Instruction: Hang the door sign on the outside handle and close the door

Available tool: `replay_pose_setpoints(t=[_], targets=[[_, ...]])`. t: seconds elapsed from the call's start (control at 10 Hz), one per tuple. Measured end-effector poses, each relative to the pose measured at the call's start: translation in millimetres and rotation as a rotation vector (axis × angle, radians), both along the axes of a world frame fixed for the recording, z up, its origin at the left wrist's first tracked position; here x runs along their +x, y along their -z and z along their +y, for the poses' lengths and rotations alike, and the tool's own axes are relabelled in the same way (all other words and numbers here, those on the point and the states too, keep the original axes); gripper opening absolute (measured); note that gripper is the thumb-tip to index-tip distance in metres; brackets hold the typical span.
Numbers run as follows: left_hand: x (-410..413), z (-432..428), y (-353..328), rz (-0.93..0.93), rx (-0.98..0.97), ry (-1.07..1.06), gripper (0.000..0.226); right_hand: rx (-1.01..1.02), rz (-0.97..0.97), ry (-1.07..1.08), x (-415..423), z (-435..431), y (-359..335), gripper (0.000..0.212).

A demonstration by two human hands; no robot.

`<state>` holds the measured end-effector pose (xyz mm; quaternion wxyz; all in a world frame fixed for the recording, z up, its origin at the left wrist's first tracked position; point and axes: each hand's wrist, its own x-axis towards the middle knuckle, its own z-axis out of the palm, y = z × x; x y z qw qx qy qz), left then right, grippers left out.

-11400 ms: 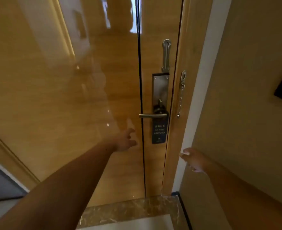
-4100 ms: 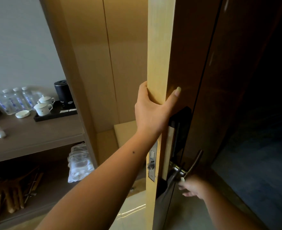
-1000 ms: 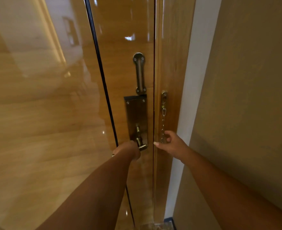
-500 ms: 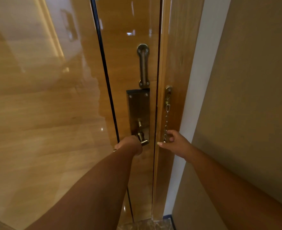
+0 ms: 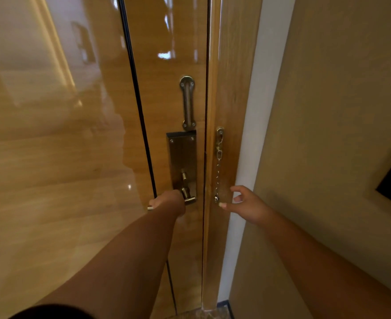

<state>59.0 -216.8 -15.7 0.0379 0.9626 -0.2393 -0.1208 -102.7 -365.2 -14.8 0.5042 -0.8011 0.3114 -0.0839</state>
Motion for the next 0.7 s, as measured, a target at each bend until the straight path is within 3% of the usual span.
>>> replay_pose_setpoints(t=[0.2, 0.3, 0.4, 0.7], targets=[[-9, 9, -11, -0.060, 0.003, 0.072, 0.037, -0.030, 0.030, -0.013, -19, 9, -14, 0.081], [-22, 24, -15, -0.109, 0.071, 0.122, 0.062, -0.049, 0.026, -0.033, -29, 21, -24, 0.082], [-41, 47, -20, -0.161, 0.025, 0.173, 0.073, -0.003, -0.005, -0.053, -36, 43, -30, 0.079], [-110, 138, -18, -0.133, 0.036, 0.044, 0.076, 0.090, 0.009, -0.279, -58, 138, -11, 0.081]])
